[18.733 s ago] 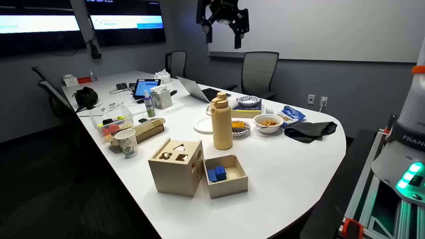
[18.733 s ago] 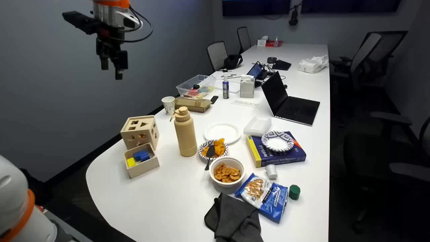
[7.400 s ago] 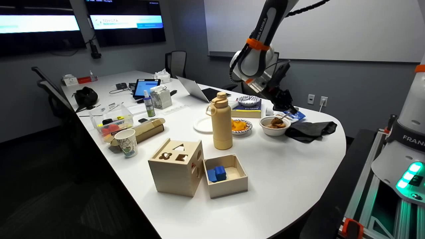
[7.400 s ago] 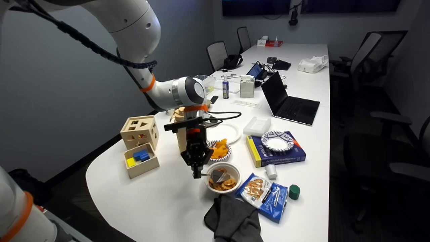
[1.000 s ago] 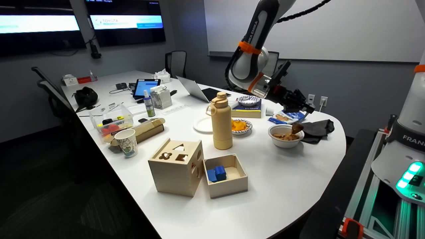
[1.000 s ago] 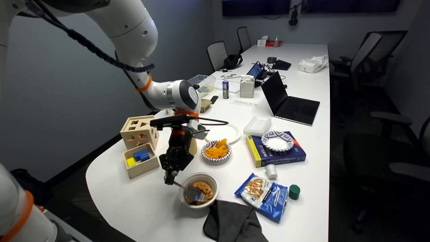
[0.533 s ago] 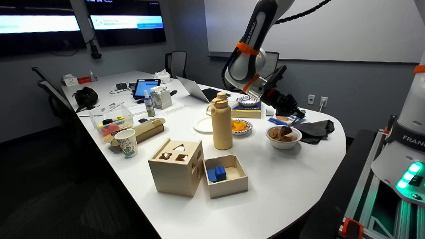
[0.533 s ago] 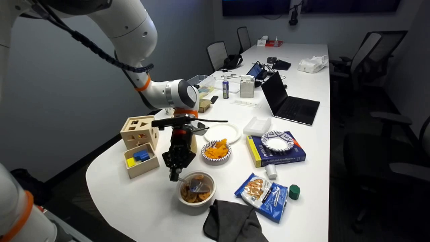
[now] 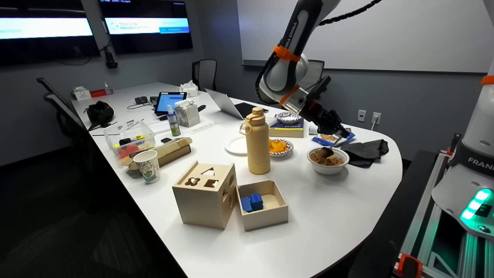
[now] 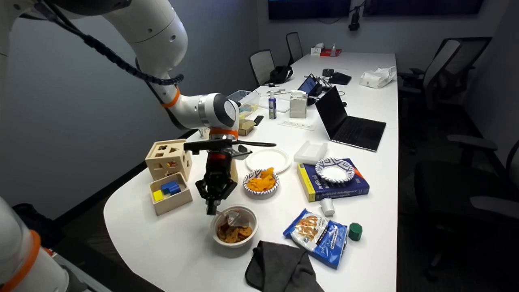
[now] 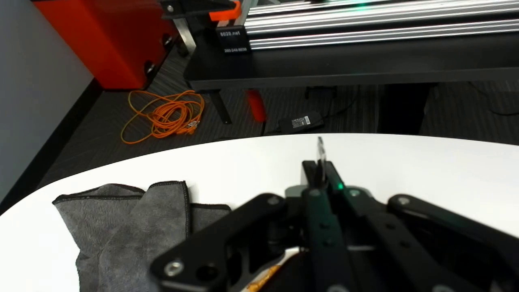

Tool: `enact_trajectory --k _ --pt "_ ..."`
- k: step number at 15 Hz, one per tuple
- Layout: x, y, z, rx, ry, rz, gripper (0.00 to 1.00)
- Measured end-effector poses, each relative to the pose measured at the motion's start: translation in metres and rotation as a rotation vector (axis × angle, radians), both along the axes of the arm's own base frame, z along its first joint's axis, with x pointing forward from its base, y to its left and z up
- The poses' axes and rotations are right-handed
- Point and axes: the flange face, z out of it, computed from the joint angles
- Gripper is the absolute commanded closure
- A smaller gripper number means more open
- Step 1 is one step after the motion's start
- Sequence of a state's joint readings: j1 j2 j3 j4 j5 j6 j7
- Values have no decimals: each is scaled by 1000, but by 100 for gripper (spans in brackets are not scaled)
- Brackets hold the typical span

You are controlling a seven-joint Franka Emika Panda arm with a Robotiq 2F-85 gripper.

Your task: Use the spatula to stir the contents in the bowl

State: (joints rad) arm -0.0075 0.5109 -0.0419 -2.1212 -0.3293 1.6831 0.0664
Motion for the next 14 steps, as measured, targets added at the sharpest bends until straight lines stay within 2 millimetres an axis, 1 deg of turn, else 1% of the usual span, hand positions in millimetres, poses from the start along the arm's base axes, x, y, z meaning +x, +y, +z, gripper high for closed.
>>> enact_trajectory --k 9,11,14 --pt "-16 -4 12 -21 128 -10 99" --pt "-19 -6 11 -28 152 -15 99" --pt "-24 -11 4 -37 180 -24 99"
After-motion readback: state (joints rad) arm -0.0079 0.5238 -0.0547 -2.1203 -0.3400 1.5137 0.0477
